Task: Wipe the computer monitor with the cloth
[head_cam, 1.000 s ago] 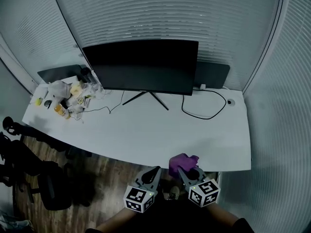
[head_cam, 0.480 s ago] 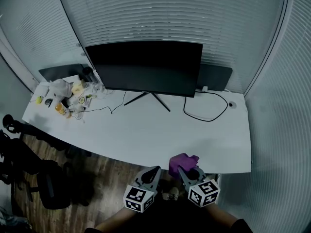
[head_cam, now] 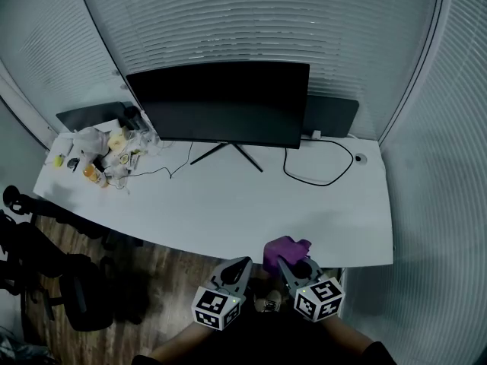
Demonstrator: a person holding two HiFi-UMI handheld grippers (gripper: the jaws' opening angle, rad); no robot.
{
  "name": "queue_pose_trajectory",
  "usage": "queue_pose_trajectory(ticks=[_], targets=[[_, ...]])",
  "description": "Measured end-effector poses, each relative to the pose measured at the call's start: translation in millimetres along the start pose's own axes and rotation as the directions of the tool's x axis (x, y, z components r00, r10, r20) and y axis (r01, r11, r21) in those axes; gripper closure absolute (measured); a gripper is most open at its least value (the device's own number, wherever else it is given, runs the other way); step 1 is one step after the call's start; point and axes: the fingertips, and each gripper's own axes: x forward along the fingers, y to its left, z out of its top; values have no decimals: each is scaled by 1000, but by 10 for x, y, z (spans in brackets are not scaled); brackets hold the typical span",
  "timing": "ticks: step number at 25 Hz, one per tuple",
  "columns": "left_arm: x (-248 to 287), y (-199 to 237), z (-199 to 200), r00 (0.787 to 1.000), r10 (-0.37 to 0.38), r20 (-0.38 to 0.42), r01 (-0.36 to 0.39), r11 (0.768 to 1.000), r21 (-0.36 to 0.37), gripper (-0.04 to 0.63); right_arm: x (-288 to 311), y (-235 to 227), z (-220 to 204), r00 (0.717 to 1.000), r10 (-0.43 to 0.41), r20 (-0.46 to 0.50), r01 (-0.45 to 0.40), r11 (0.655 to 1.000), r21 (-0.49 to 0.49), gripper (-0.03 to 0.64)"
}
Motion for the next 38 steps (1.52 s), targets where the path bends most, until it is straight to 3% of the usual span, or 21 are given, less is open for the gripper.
queue_pose_trajectory(ticks=[10, 20, 29, 38], targets=[[45, 171, 221, 999, -42, 23, 41, 998, 48, 591, 91, 1, 103, 998, -46, 41, 46, 999, -2, 557], [208, 721, 543, 982, -189, -4, 188, 973, 133, 591, 579, -64, 394, 967, -214, 140, 208, 976, 58, 557], [438, 1163, 766, 939, -342, -18, 340, 924, 176, 591, 999, -131, 614, 899, -396, 186, 381, 918, 111, 557], [633, 1492, 903, 895, -445, -18, 441, 880, 178, 592, 1171, -206, 829, 792, -563, 237, 553, 826, 113, 557]])
